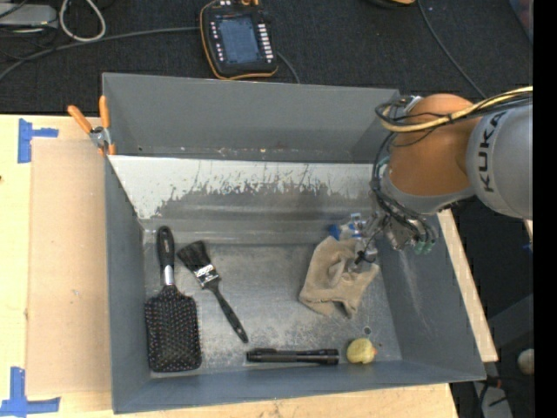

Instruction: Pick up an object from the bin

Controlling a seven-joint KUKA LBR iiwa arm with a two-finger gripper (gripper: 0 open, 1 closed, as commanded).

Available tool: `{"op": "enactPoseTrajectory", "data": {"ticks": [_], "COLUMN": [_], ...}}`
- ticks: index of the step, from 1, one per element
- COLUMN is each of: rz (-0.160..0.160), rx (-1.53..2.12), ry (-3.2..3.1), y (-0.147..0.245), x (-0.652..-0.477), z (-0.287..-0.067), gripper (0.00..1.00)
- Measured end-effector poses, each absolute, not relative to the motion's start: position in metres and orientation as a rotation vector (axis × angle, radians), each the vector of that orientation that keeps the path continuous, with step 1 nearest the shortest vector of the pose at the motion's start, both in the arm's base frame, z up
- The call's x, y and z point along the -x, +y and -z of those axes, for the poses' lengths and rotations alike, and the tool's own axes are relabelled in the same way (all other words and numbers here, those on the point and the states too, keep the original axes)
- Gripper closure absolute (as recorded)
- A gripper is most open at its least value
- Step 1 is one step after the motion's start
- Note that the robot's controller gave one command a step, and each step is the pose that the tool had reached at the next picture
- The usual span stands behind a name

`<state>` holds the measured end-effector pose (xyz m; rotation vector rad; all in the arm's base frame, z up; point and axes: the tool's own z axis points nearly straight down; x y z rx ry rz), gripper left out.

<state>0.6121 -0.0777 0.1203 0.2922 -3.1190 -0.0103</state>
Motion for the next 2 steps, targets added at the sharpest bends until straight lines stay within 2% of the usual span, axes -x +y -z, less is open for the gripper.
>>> {"op": "enactPoseTrajectory", "data": {"ticks": [2], "rz": [0.013], "rx": [-0.291], "ry": [-3.114], "y": [-0.077], "x": [-0.611], "z": [-0.166], "gripper": [1.0]}}
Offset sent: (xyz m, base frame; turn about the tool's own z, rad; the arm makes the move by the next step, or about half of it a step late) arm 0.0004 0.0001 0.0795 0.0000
